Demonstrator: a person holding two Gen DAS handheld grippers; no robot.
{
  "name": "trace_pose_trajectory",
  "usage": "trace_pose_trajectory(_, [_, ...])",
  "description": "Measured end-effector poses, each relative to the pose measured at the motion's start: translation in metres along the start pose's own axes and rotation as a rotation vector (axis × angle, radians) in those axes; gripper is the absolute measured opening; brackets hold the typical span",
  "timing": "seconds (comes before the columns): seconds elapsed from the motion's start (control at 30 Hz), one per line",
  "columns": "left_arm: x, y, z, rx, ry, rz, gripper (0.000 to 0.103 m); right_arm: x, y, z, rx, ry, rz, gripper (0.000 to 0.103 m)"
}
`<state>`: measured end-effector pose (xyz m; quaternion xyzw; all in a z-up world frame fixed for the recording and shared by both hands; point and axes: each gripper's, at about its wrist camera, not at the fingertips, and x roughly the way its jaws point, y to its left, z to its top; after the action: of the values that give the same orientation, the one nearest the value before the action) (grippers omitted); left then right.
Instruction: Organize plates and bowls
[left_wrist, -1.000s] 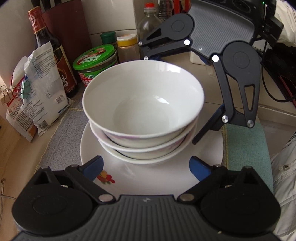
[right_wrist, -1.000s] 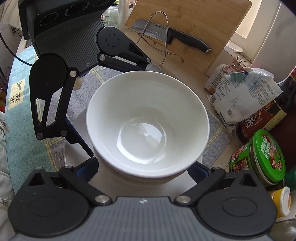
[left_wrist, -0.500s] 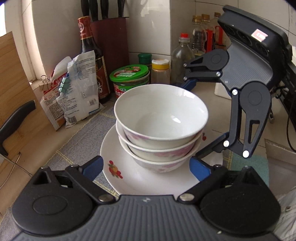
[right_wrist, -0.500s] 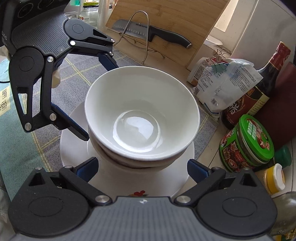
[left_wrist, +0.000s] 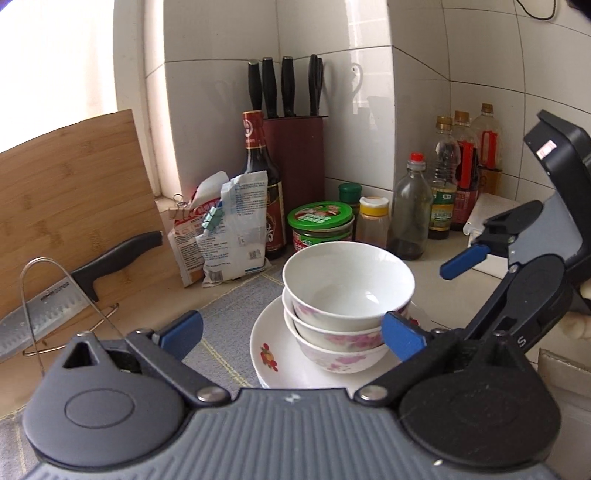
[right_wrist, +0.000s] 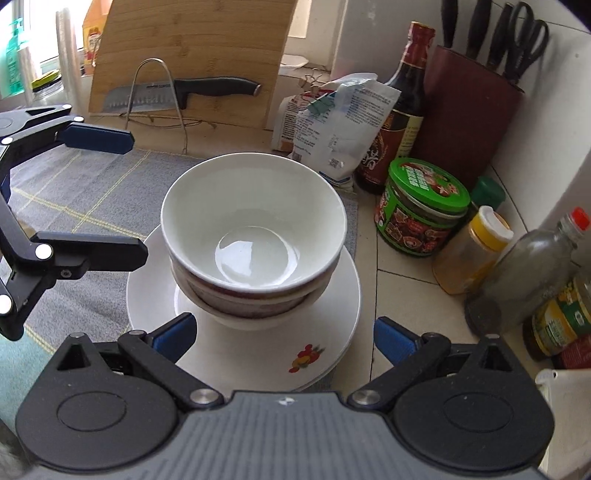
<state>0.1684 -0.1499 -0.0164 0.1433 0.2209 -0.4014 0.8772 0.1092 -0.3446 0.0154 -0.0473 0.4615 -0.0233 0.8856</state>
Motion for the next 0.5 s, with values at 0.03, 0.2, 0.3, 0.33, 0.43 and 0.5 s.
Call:
trace_pose_trajectory(0.03, [-0.007,0.000,0.000,-0.012,0.008,0.013,0.102,-0.006,0.004,-0.003,0.038,-0.001,-0.026,0.103])
trace_pose_trajectory(0.2, [-0.028,-0.002,0.001,-0.040,0.107,0.106,0.102,-0.034,0.016,-0.018,0.290,0.021,-0.143,0.103])
trace_pose_trajectory(0.3, [-0.043,-0.002,-0.001,-0.062,0.135,0.114,0.102,-0.055,0.024,-0.027,0.420,0.002,-0.192,0.103])
trace_pose_trajectory(0.33, [-0.048,0.000,-0.002,-0.078,0.140,0.108,0.102,-0.064,0.030,-0.031,0.459,-0.009,-0.207,0.103])
trace_pose_trajectory(0.43, [-0.061,0.002,-0.001,-0.113,0.161,0.095,0.102,-0.085,0.044,-0.038,0.516,-0.037,-0.227,0.103])
trace_pose_trajectory(0.5, [-0.070,0.003,-0.001,-0.122,0.161,0.095,0.102,-0.096,0.052,-0.041,0.535,-0.055,-0.243,0.103])
